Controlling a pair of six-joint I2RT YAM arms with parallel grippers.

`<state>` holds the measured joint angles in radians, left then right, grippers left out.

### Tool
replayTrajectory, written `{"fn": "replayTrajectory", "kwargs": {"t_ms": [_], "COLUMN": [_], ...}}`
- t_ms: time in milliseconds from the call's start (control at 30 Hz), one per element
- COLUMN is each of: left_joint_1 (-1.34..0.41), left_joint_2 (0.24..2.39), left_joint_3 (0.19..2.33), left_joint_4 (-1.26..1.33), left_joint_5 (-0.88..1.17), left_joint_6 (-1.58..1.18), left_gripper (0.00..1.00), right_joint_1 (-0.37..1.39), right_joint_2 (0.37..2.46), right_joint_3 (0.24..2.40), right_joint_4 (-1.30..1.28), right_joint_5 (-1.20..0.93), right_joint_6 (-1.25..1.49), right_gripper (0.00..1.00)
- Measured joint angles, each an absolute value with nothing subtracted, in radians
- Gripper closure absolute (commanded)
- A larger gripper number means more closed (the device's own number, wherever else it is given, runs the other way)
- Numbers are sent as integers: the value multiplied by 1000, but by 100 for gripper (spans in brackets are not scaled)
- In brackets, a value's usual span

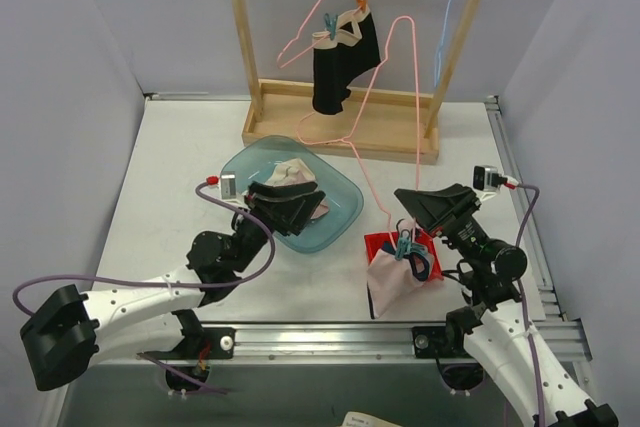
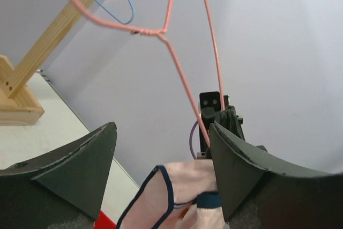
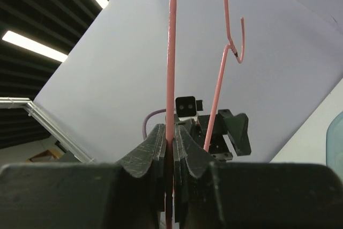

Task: Remove the underwear clipped to the hanger
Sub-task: Adjust the hanger.

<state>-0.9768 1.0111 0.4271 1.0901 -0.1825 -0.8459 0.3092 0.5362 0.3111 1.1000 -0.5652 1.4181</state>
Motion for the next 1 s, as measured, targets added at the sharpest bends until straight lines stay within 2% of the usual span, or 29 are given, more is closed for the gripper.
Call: {"fn": "replayTrajectory", "kwargs": {"t_ms": [400, 667, 1000], "left_joint_1": [-829, -828, -865], "left_joint_2": [1190, 1335, 1302], "left_joint_3": [484, 540, 556], "left_joint_4": [1256, 1275, 1285], "left_joint_5": [-134, -89, -44], "left_joint_6": [-930, -1014, -1023], "left_gripper": [21, 22, 27], "right_joint_1": [315, 323, 329], "right_joint_2": [471, 466, 471], "right_joint_3": [248, 187, 172], "right_joint_4": [1138, 1170, 1223], "right_joint_5": [-607, -610, -589], "right_joint_6": [1493, 1523, 1522], "right_gripper": [100, 100, 100]}}
